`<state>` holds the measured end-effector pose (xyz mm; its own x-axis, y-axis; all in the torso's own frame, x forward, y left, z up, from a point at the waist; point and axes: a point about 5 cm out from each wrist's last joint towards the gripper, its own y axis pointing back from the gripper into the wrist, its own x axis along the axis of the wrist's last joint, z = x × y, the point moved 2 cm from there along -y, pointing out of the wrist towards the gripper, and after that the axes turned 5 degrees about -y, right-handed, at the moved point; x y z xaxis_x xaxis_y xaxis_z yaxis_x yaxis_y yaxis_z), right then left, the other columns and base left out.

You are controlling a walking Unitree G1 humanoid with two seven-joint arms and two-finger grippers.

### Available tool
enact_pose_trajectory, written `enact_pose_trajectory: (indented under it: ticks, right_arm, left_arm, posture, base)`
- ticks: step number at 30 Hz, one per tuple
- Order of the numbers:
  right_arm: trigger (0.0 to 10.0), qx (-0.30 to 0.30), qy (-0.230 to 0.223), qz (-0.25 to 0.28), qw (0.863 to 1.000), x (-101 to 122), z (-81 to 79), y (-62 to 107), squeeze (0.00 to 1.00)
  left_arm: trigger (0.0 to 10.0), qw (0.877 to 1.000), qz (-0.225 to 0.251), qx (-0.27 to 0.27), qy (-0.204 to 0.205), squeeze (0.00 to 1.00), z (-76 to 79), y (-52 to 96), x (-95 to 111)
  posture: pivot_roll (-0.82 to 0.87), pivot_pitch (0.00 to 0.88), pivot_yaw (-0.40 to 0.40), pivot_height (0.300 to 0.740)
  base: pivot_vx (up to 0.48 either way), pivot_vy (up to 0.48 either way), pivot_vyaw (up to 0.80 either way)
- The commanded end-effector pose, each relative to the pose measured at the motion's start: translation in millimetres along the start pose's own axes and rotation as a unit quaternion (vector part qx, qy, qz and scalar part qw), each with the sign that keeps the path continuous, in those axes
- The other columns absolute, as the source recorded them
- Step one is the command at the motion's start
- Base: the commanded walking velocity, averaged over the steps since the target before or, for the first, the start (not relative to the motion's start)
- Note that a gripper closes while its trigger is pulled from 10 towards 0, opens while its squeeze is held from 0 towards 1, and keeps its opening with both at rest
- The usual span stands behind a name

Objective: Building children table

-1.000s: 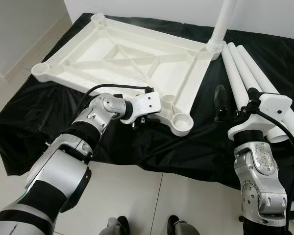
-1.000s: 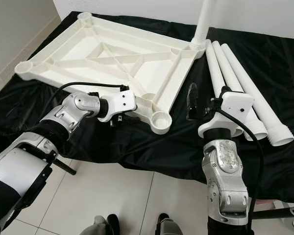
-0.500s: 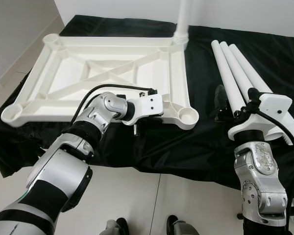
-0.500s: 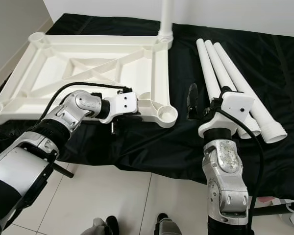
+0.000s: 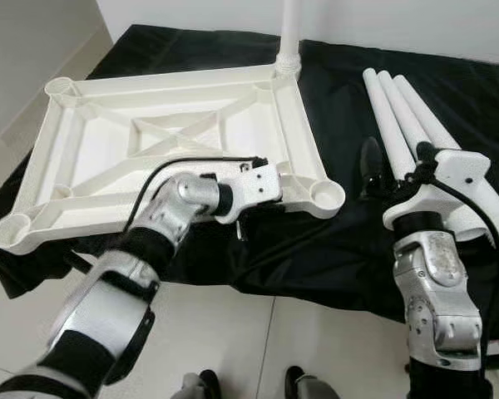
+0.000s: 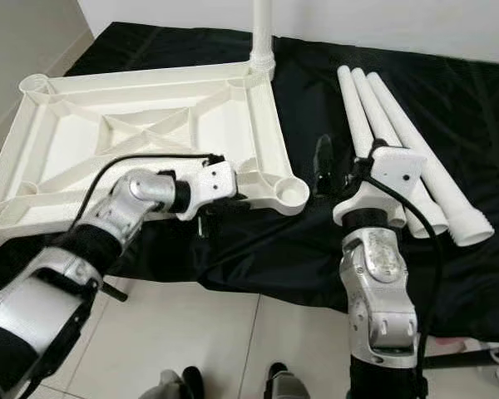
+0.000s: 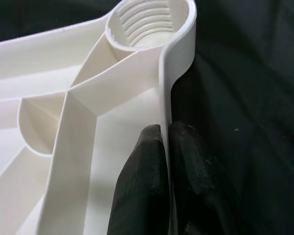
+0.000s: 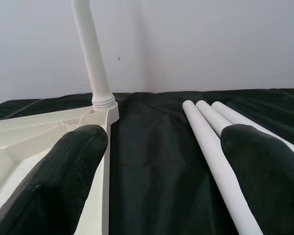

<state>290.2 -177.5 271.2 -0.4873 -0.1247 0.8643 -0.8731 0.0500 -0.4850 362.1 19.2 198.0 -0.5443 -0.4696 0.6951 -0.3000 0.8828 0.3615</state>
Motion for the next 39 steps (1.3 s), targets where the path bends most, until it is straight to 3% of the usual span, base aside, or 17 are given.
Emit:
enact_pose_trajectory:
  ticks: [1, 4, 5, 6, 7, 9, 10, 11, 14, 15, 16, 25, 28, 29, 30, 35, 39]
  right_arm:
    - [10.0, 0.003, -0.002, 0.006, 1.000, 0, -0.5, -0.8, 0.00]
    - [10.0, 0.003, -0.002, 0.007, 1.000, 1, -0.9, -1.6, 0.00]
    - [10.0, 0.004, -0.003, 0.008, 1.000, 0, -1.2, -2.4, 0.00]
    - [10.0, 0.004, -0.003, 0.008, 1.000, 0, -1.2, -2.4, 0.00]
    - [10.0, 0.004, -0.003, 0.009, 1.000, 0, -1.4, -2.9, 0.00]
    - [10.0, 0.004, -0.004, 0.010, 1.000, 0, -1.1, -3.9, 0.00]
    - [10.0, 0.004, -0.004, 0.010, 1.000, 0, -1.1, -3.9, 0.00]
    - [10.0, 0.004, -0.003, 0.011, 1.000, 0, -0.6, -4.8, 0.00]
    - [10.0, 0.006, -0.009, 0.010, 1.000, -1, 0.1, -5.9, 0.00]
    - [10.0, 0.006, -0.013, 0.010, 1.000, -2, 0.2, -6.3, 0.63]
    - [10.0, 0.008, -0.019, 0.011, 1.000, -2, 0.1, -6.8, 1.00]
    - [10.0, 0.011, -0.028, 0.020, 0.999, 0, 1.0, -10.0, 1.00]
    - [10.0, 0.011, -0.012, 0.026, 1.000, 2, 4.9, -17.0, 1.00]
    - [10.0, 0.011, -0.012, 0.026, 1.000, 2, 4.9, -17.0, 1.00]
    - [10.0, 0.010, -0.005, 0.027, 1.000, 3, 6.7, -20.8, 0.00]
    - [10.0, 0.008, 0.020, 0.019, 1.000, 1, 12.2, -34.7, 0.00]
    - [10.0, -0.004, 0.034, 0.010, 0.999, -2, 17.2, -42.7, 0.00]
  left_arm:
    - [10.0, 0.995, -0.012, -0.096, 0.027, 0.00, 43.7, -12.6, -14]
    - [10.0, 0.994, -0.006, -0.103, 0.025, 0.00, 48.8, -14.1, -12]
    - [10.0, 0.994, 0.001, -0.110, 0.027, 0.56, 53.0, -15.0, -8]
    - [10.0, 0.994, 0.001, -0.110, 0.027, 0.56, 53.0, -15.0, -8]
    - [10.0, 0.993, 0.006, -0.113, 0.027, 0.99, 55.0, -15.3, -6]
    - [10.0, 0.993, 0.005, -0.112, 0.025, 1.00, 55.3, -15.3, -6]
    - [10.0, 0.993, 0.005, -0.112, 0.025, 1.00, 55.3, -15.3, -6]
    - [10.0, 0.995, 0.002, -0.101, 0.015, 0.00, 52.9, -15.4, -6]
    - [10.0, 0.997, -0.009, -0.079, 0.007, 0.00, 44.4, -12.3, -8]
    - [10.0, 0.998, -0.010, -0.069, 0.006, 0.00, 38.8, -8.8, -8]
    - [10.0, 0.998, -0.013, -0.059, 0.009, 0.00, 32.6, -5.1, -8]
    - [10.0, 0.999, -0.018, -0.034, 0.014, 0.00, 19.0, 15.7, -2]
    - [10.0, 0.999, 0.008, 0.032, 0.033, 0.00, -14.3, 38.3, 10]
    - [10.0, 0.999, 0.008, 0.032, 0.033, 0.00, -14.3, 38.3, 10]
    - [10.0, 0.996, 0.028, 0.067, 0.048, 0.00, -30.1, 50.3, 18]
    - [10.0, 0.976, 0.115, 0.159, 0.097, 0.00, -65.3, 80.6, 51]
    - [10.0, 0.961, 0.143, 0.206, 0.115, 0.00, -77.5, 93.2, 62]
  posture:
    - [-0.10, 0.227, 0.067, 0.740]
    - [-0.10, 0.223, 0.069, 0.740]
    - [-0.10, 0.219, 0.070, 0.740]
    - [-0.10, 0.219, 0.070, 0.740]
    - [-0.10, 0.219, 0.070, 0.740]
    - [-0.10, 0.216, 0.070, 0.740]
    - [-0.10, 0.216, 0.070, 0.740]
    - [-0.10, 0.217, 0.071, 0.740]
    - [-0.10, 0.207, 0.071, 0.740]
    - [-0.10, 0.205, 0.071, 0.740]
    - [-0.10, 0.207, 0.068, 0.740]
    - [-0.10, 0.206, 0.065, 0.740]
    - [-0.10, 0.208, 0.061, 0.740]
    - [-0.10, 0.208, 0.061, 0.740]
    - [-0.10, 0.208, 0.060, 0.740]
    - [-0.09, 0.205, 0.053, 0.740]
    - [-0.09, 0.202, 0.049, 0.740]
  base:
    - [0.000, 0.000, 0.00]
    - [0.000, 0.000, 0.00]
    - [0.000, 0.000, 0.00]
    - [0.000, 0.000, 0.00]
    - [0.000, 0.000, 0.00]
    - [0.000, 0.000, 0.00]
    - [0.000, 0.000, 0.00]
    - [0.000, 0.000, 0.00]
    - [0.000, 0.000, 0.00]
    - [0.000, 0.000, 0.00]
    - [0.000, 0.000, 0.00]
    - [0.000, 0.000, 0.00]
    - [0.000, 0.000, 0.00]
    - [0.000, 0.000, 0.00]
    - [0.000, 0.000, 0.00]
    - [0.000, 0.000, 0.00]
    - [0.000, 0.000, 0.00]
